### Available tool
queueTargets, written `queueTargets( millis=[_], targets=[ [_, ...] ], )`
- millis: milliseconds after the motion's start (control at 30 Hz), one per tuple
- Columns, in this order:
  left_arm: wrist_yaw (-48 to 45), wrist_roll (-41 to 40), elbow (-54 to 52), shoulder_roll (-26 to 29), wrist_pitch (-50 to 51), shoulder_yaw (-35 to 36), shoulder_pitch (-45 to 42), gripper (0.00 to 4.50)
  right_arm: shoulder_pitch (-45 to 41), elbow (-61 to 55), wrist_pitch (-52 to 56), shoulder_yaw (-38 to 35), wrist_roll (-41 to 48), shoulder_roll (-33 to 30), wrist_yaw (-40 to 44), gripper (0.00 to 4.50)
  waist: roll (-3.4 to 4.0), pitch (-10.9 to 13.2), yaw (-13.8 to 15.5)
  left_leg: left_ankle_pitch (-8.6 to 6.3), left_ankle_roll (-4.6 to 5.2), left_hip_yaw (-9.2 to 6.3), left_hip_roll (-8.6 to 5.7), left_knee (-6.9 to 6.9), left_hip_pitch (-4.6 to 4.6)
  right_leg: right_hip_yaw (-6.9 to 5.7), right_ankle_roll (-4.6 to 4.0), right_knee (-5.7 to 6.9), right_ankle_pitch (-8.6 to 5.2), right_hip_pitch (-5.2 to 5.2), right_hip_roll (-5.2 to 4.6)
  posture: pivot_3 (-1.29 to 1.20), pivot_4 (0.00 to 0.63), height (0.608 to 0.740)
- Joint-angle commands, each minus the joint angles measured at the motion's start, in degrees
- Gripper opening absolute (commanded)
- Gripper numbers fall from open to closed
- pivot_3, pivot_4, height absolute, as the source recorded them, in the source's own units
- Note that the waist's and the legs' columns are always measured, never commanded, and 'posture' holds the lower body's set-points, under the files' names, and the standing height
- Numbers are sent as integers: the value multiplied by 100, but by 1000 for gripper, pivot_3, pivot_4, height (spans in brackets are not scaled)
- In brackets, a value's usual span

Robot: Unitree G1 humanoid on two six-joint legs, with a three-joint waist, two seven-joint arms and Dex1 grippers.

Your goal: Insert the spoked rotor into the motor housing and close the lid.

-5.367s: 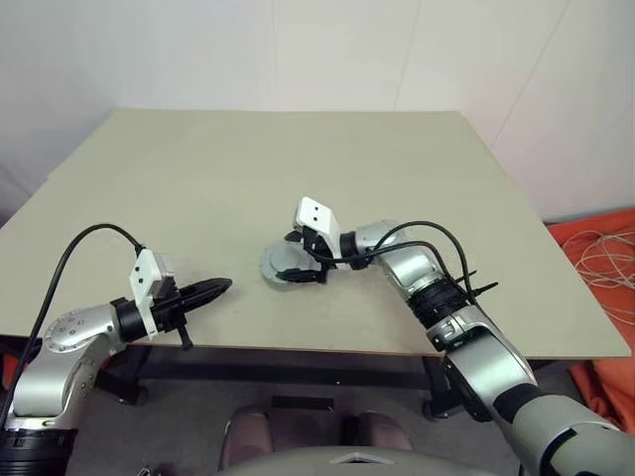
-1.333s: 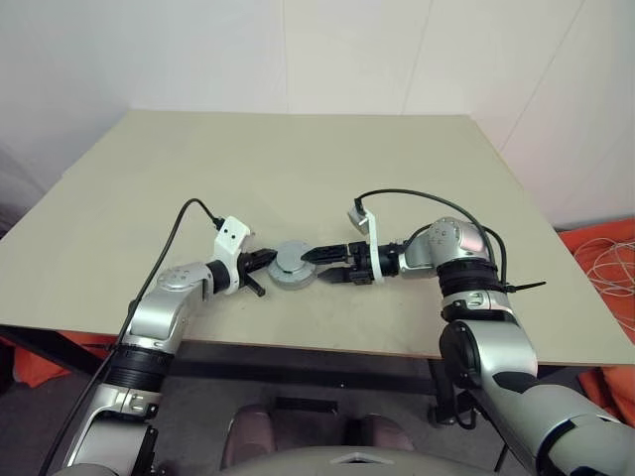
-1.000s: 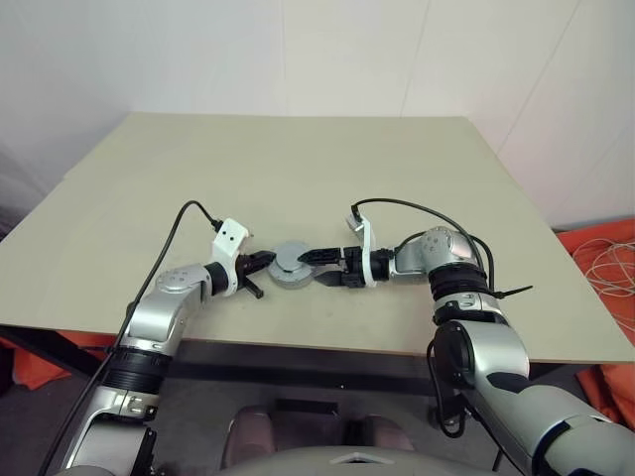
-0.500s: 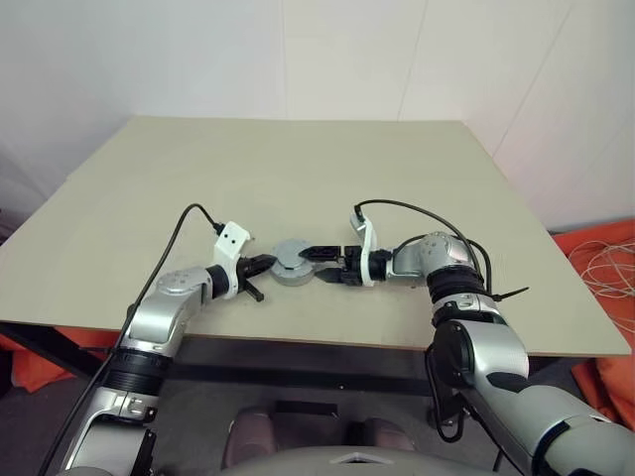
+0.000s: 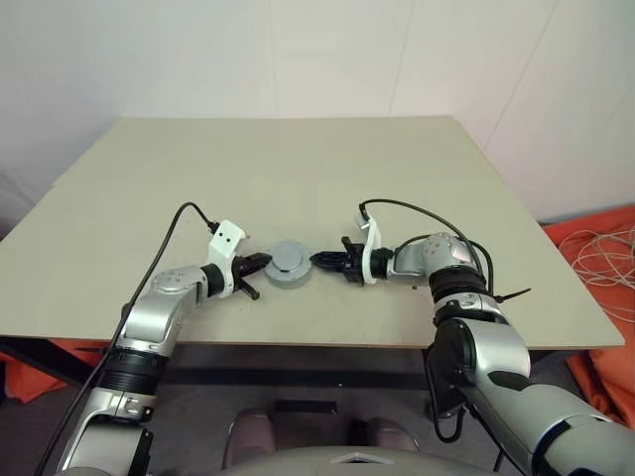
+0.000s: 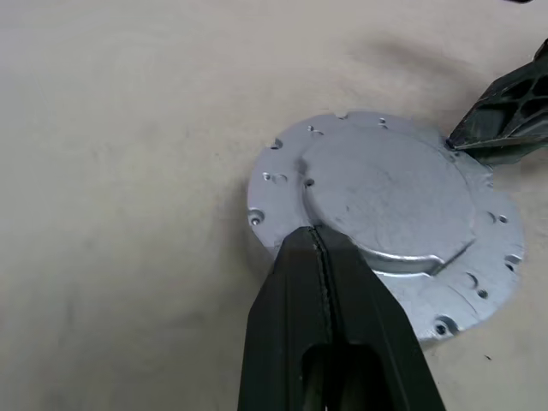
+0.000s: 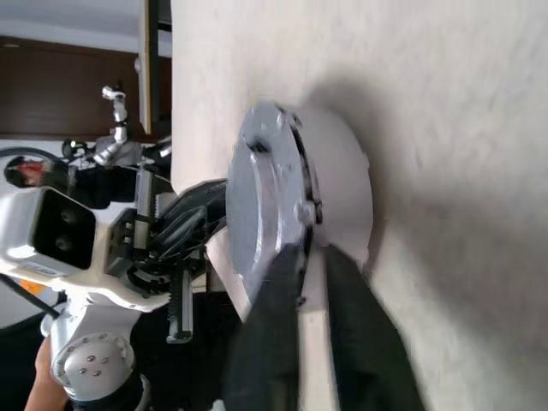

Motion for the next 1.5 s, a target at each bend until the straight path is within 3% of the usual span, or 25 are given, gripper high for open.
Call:
queueTargets(
  millis=[33, 400, 633, 767, 1100, 1500],
  targets=[
    [-50, 17, -5, 18, 63, -79, -29, 0, -316, -344, 211, -114, 319, 83, 17, 28, -1, -2, 4, 0, 0, 1, -1, -3, -6, 9, 2, 9, 3, -9, 0, 0, 0, 740],
    [-60, 30, -8, 9, 66, -77, -21, 0, -81, -919, 230, 471, 274, -29, 356, 28, 3, -19, 147, -27, -46, 13, -13, -27, -119, 112, -67, 200, -6, -188, 19, 0, 0, 740],
    [-77, 47, 12, -10, 62, -118, -40, 0, 25, -1112, -293, 666, 135, -274, 528, 28, 2, -19, 156, -25, -54, 16, -19, -18, -104, 129, -24, 209, -32, -184, 20, 0, 0, 740],
    [-88, 51, 12, -6, 61, -136, -35, 0, 70, -1274, -35, 886, 198, -587, 695, 915, 2, -19, 164, -24, -55, 16, -22, -7, -100, 140, -19, 209, -30, -175, 19, 0, 0, 740],
    [-93, 52, 19, -8, 53, -161, -26, 0, -89, -783, 723, 931, 207, -890, 700, 4441, 0, -20, 173, -24, -54, 15, -37, -2, -100, 144, -18, 216, -28, -174, 20, 0, 0, 740],
    [-65, 48, -24, -20, 89, -172, 2, 0, -146, -444, 830, 651, 214, -350, 475, 4477, -3, -22, 172, -25, -52, 15, -34, 5, -99, 145, -19, 222, -27, -173, 20, 0, 0, 740]
  ],
)
